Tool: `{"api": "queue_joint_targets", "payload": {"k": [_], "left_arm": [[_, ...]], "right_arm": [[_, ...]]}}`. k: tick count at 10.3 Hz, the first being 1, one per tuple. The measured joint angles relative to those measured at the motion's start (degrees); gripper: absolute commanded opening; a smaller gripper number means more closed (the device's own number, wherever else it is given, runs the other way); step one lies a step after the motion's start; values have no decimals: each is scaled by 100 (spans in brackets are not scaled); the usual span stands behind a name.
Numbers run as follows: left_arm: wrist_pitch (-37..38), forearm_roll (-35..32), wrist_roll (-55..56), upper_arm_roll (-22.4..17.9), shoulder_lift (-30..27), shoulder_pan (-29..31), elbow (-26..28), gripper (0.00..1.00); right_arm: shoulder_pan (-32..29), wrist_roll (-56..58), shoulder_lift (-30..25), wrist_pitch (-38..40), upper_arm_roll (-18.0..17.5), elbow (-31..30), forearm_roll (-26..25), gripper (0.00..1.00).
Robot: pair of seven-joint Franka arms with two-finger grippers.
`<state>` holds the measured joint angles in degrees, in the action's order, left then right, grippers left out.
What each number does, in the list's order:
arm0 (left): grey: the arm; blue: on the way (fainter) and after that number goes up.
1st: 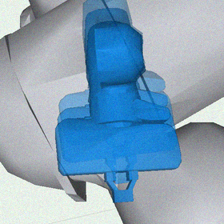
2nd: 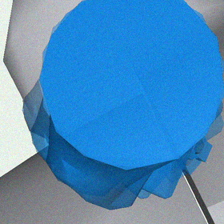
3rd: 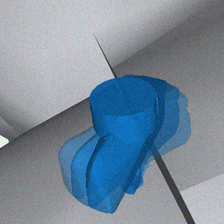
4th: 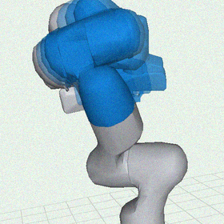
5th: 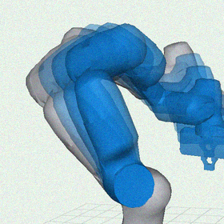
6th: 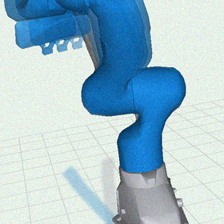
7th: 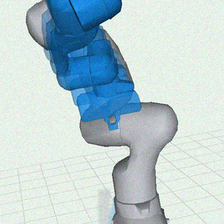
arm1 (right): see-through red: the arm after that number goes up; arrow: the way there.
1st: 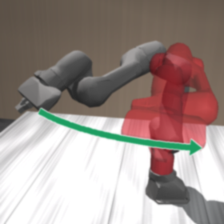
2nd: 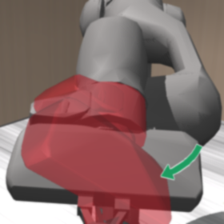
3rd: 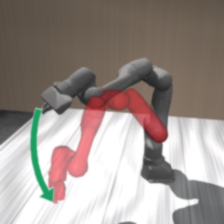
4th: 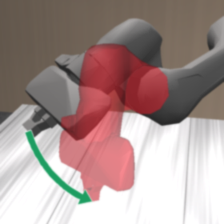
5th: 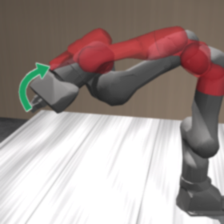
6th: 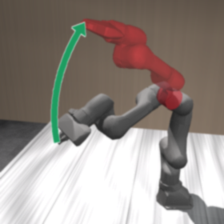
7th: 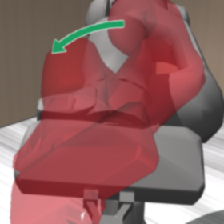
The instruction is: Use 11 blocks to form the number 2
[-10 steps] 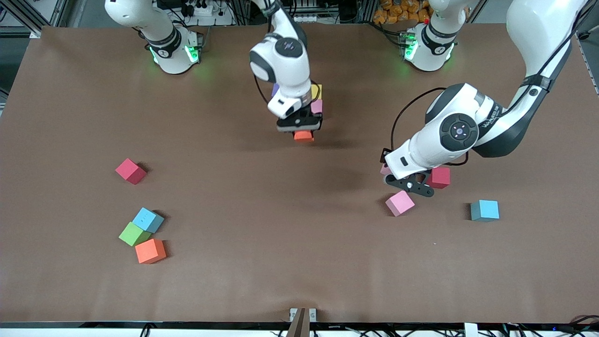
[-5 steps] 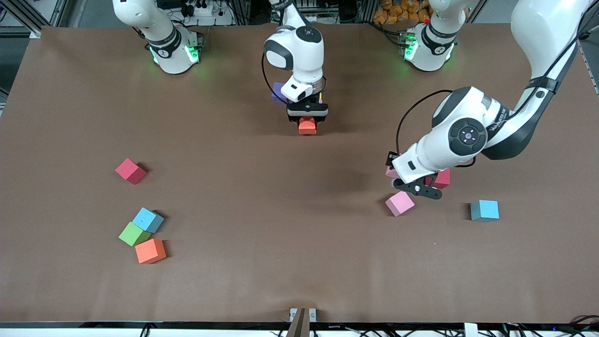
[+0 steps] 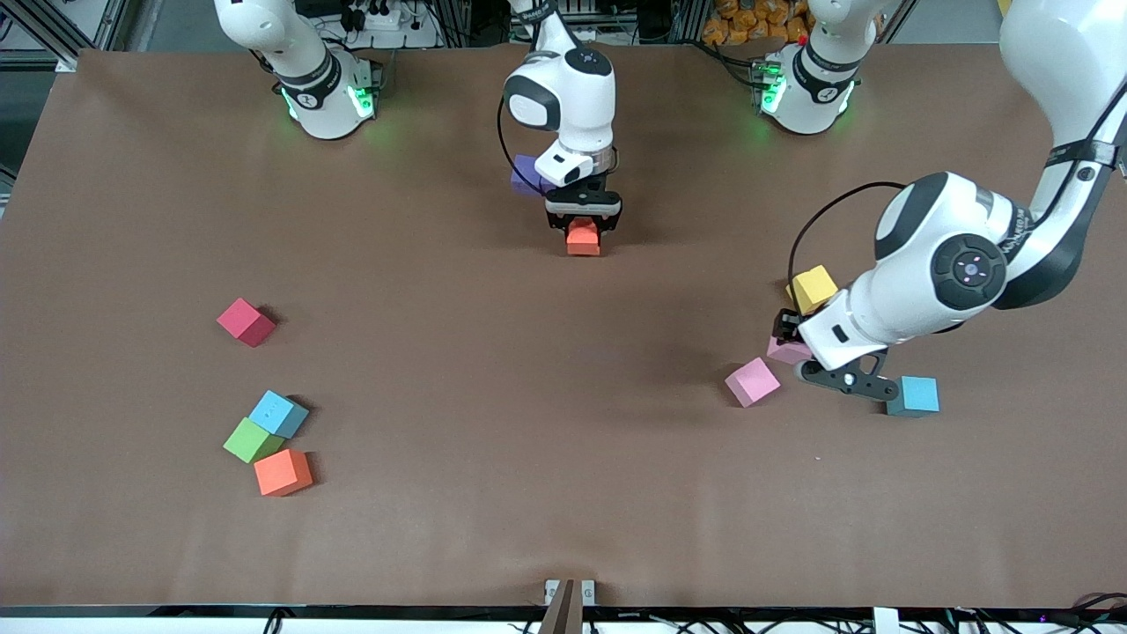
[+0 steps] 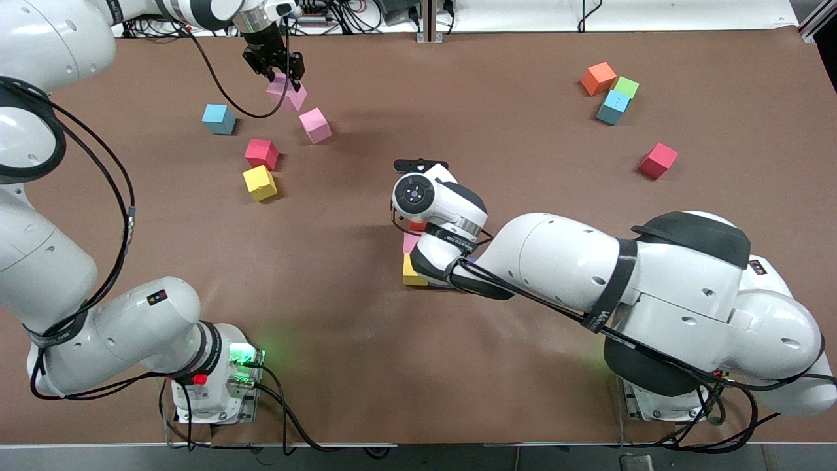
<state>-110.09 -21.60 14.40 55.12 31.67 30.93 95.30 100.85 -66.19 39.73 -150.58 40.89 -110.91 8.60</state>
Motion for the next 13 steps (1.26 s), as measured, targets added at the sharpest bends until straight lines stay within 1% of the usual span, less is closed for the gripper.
{"api": "queue_joint_targets", "payload": {"k": [3, 6, 10, 11, 12, 13], "left_arm": [[4, 0, 0, 2, 0, -44, -14, 8], [7, -70, 0, 0, 8, -93, -4, 8], [15, -73, 0, -1, 15, -96, 9, 9], [16, -73, 0, -2, 20, -98, 14, 12], [17, -73, 0, -2, 28, -100, 19, 12], [17, -73, 0, -2, 36, -102, 21, 9]], "right_arm": [[131, -172, 203, -52, 3, 110, -64, 22], [239, -221, 230, -42, 46, 119, -82, 22], [240, -222, 252, 96, 66, 118, -235, 22], [240, -222, 260, 110, 68, 116, -271, 22], [240, -233, 276, 115, 68, 116, -289, 22], [240, -262, 291, 115, 68, 116, -296, 22]]}}
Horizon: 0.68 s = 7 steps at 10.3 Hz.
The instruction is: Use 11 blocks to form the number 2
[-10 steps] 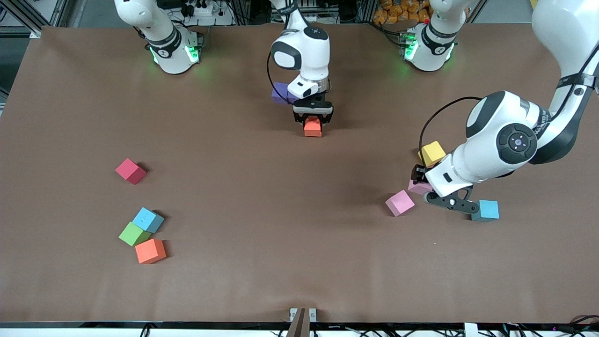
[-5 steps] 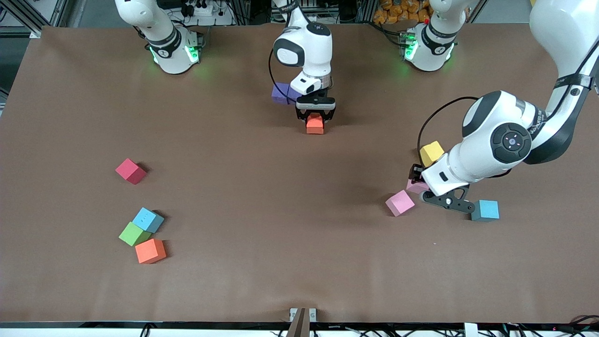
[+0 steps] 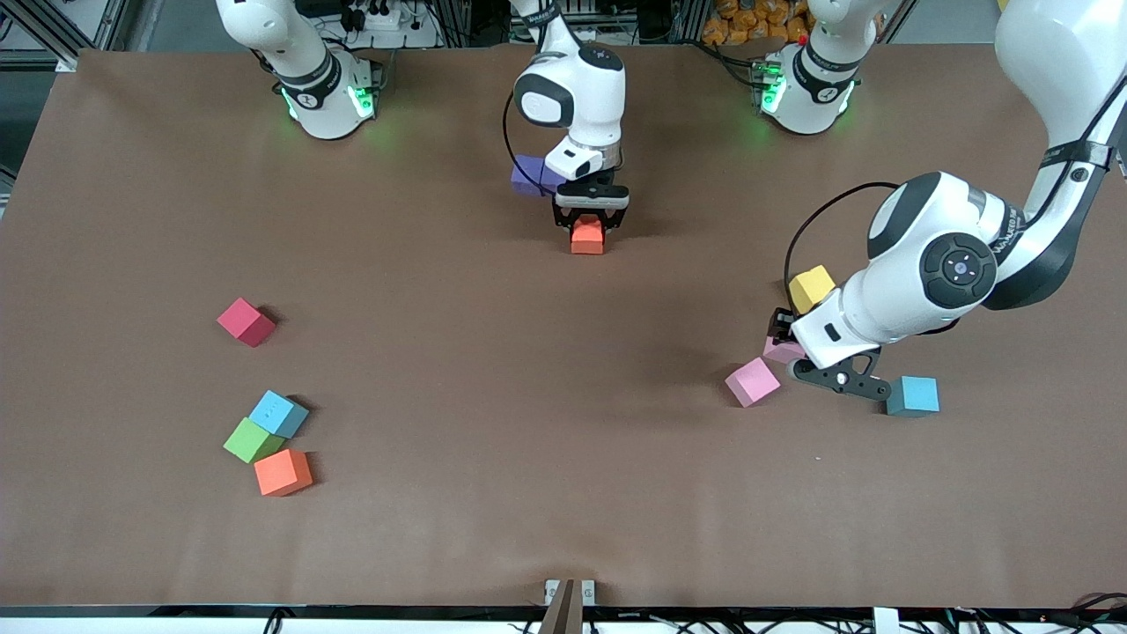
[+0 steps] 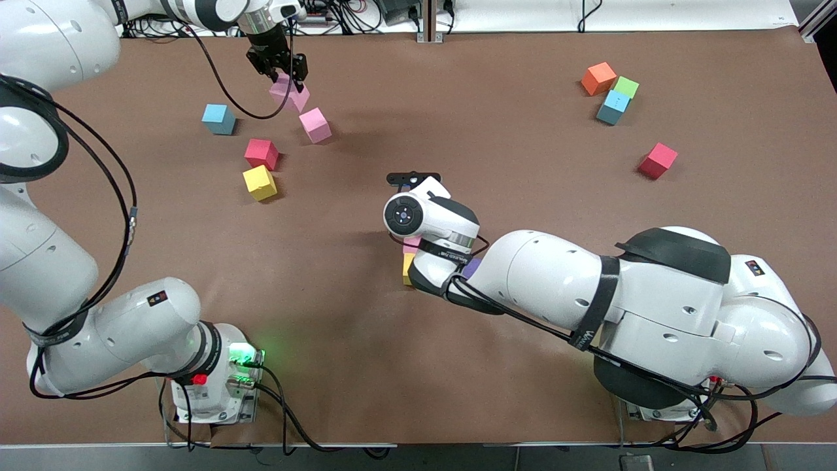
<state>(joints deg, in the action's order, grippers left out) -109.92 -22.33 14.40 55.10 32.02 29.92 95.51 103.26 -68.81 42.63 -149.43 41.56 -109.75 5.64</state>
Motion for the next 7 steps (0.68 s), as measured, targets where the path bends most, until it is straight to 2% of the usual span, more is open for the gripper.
{"api": "queue_joint_targets", "payload": {"k": [4, 5, 6, 7], "left_arm": [[84, 0, 0, 0, 3, -8, 1, 3], [85, 0, 0, 0, 3, -11, 1, 2], [85, 0, 0, 1, 3, -18, 1, 0], [86, 0, 0, 1, 3, -37, 1, 0]], "right_arm": [[3, -98, 54, 0, -1, 0, -6, 22], [7, -123, 73, 0, -1, 0, -7, 34], [12, -144, 87, -1, -1, 0, -7, 72], [13, -158, 88, -5, 1, 0, -7, 100]]}}
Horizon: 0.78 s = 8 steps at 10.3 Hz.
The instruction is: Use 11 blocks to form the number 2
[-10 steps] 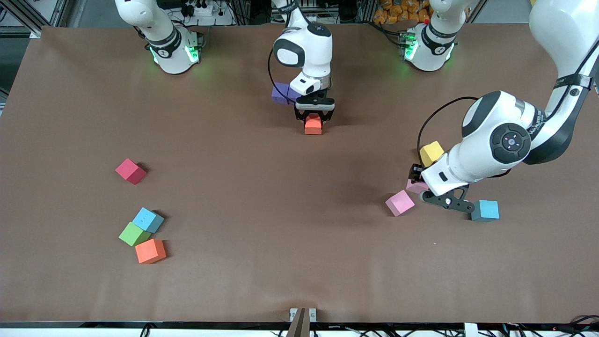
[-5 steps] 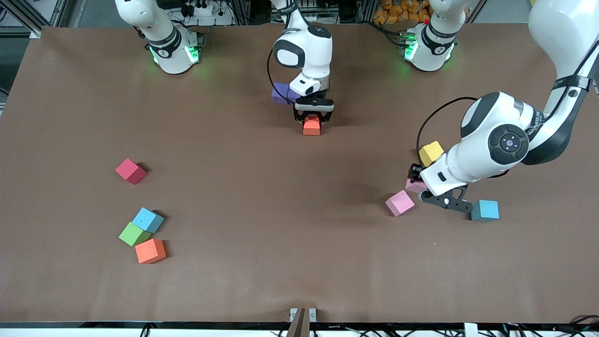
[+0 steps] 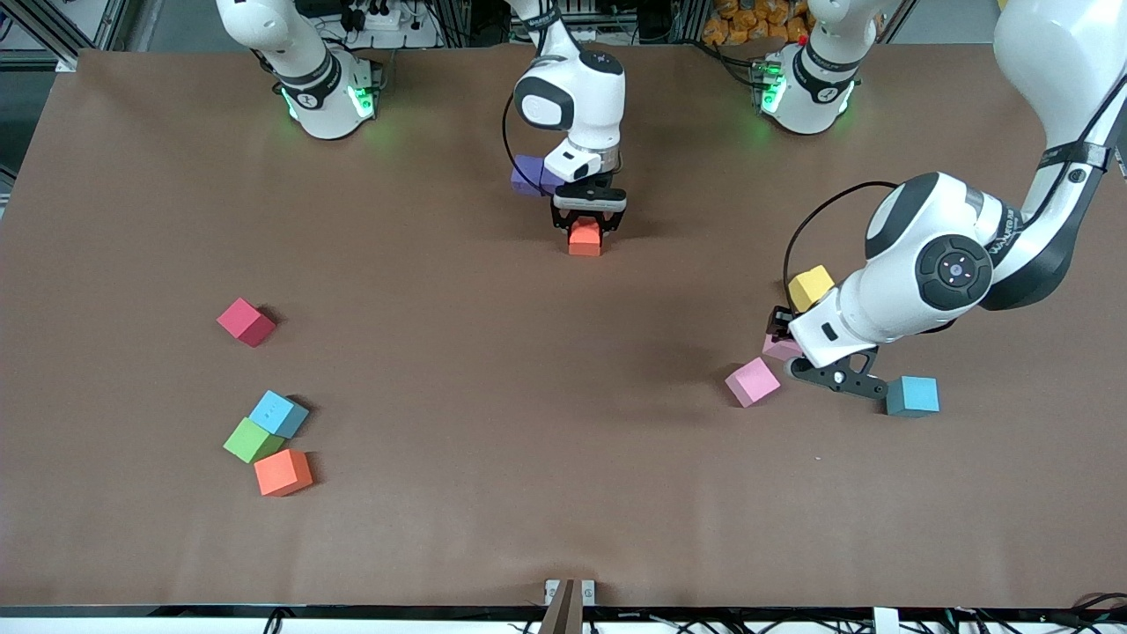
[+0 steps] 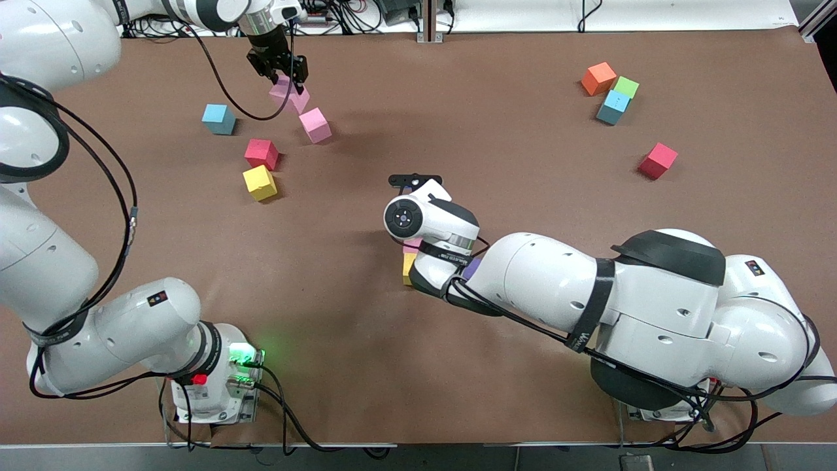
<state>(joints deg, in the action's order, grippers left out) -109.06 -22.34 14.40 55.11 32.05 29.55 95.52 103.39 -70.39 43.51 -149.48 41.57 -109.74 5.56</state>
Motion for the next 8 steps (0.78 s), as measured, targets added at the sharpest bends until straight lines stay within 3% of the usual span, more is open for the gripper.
{"api": "queue_joint_targets", "payload": {"k": [8], "left_arm": [[15, 0, 494, 1, 6, -380, 17, 0]], "right_arm": [[-385, 259, -56, -51, 186, 215, 0, 100]]}}
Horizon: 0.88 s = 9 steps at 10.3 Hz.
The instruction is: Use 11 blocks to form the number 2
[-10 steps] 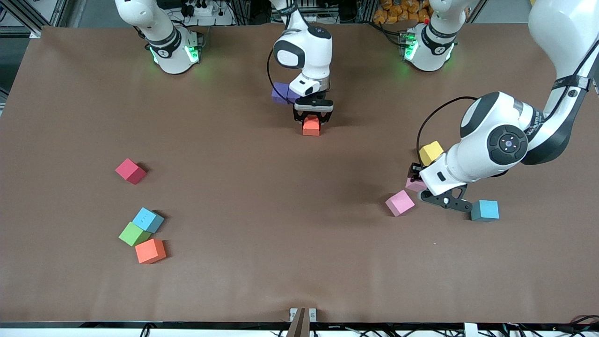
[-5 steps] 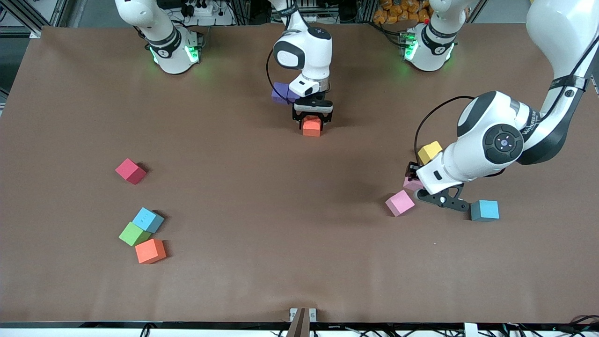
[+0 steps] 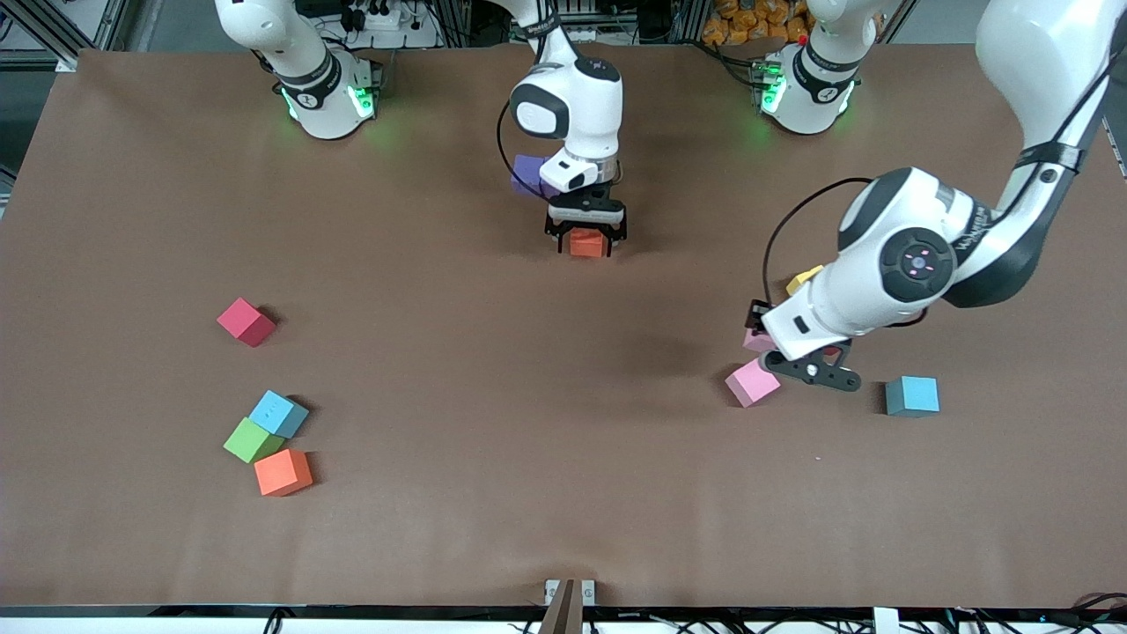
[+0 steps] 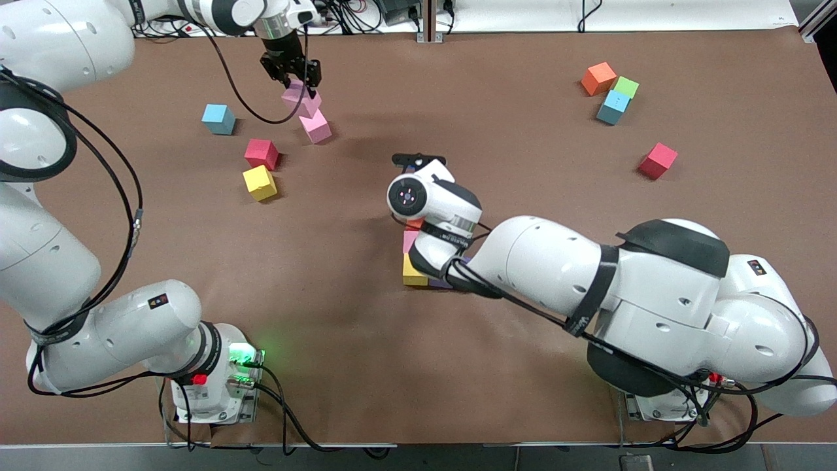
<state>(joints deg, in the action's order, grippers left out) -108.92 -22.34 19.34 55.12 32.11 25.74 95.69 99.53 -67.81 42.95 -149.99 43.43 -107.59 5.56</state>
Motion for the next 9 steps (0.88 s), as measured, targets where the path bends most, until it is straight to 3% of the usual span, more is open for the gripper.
{"api": "queue_joint_targets", "payload": {"k": [5, 9], "left_arm": [[0, -12, 783, -1, 21, -646, 24, 0], [2, -540, 771, 8, 114, -1186, 39, 0]], "right_arm": [[-1463, 2420, -347, 7, -62, 193, 3, 100], [-3246, 5340, -710, 58, -684, 216, 8, 100]]}}
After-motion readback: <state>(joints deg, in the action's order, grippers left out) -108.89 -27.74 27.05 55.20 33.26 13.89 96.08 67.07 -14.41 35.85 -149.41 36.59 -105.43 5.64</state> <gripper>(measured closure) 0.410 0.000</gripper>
